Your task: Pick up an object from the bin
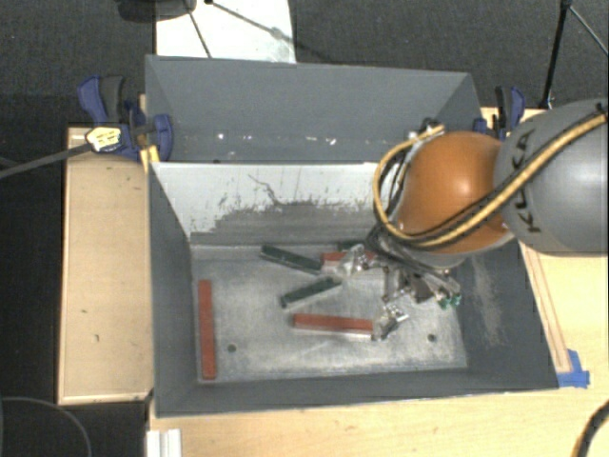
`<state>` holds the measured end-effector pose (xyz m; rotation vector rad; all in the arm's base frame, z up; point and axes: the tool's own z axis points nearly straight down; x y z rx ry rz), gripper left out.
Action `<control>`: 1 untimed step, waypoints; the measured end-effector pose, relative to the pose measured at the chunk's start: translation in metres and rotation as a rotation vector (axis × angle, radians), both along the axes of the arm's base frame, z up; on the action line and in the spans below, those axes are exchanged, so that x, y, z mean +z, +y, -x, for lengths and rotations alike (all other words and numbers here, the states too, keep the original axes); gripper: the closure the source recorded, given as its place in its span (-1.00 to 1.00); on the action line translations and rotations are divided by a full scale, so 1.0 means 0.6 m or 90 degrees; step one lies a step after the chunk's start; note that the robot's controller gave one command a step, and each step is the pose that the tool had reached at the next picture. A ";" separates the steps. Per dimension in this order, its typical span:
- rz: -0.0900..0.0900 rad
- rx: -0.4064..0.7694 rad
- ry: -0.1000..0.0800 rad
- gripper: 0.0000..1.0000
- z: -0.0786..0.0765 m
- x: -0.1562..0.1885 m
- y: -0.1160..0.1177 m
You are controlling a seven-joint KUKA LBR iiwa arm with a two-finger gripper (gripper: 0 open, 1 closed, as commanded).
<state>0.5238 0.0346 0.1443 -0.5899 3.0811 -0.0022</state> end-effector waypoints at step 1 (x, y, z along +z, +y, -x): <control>-0.003 0.013 -0.008 -1.00 -0.031 -0.115 0.065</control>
Offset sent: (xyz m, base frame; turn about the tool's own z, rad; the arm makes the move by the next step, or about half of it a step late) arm -0.0108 0.0288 -0.0743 0.1086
